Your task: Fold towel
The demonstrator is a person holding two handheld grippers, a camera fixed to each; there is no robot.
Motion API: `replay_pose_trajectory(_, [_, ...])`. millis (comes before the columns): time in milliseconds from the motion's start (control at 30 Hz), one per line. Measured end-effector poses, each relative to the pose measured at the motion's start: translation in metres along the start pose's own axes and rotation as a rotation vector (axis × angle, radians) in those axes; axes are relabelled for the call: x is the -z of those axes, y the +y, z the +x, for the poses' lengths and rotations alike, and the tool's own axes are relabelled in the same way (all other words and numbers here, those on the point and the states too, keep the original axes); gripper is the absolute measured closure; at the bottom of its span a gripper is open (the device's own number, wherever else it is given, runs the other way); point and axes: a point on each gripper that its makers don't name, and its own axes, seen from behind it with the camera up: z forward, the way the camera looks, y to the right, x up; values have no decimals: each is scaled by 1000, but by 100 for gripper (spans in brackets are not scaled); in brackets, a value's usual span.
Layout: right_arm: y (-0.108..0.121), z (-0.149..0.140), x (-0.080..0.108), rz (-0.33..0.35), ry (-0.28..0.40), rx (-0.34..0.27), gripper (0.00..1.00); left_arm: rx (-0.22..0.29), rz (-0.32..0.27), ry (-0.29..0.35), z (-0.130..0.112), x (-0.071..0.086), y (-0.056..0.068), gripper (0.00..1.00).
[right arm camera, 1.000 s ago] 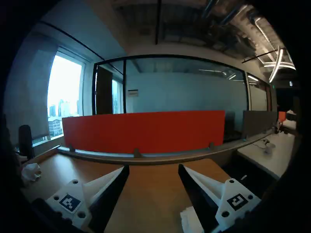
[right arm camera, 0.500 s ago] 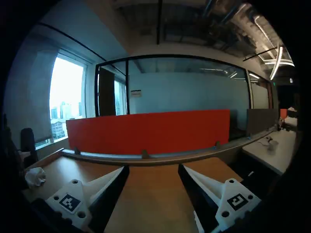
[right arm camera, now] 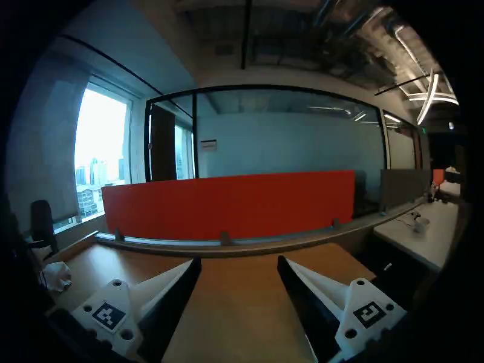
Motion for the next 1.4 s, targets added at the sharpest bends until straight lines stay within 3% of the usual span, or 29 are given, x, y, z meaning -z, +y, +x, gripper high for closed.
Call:
replay_pose_trajectory(300, [-1, -8, 6, -6, -3, 18, 2, 7, 8, 38, -28, 5, 4, 13])
replay_pose_trajectory(567, [-4, -22, 5, -6, -3, 33, 3, -28, 2, 63, -53, 8, 8, 13])
replay_pose_trajectory(733, [-8, -34, 5, -6, -6, 46, 3, -24, 4, 73, -68, 7, 9, 13])
replay_pose_trajectory(1400, [0, -49, 1, -27, 28, 41, 2, -12, 3, 76, -123, 4, 12, 13])
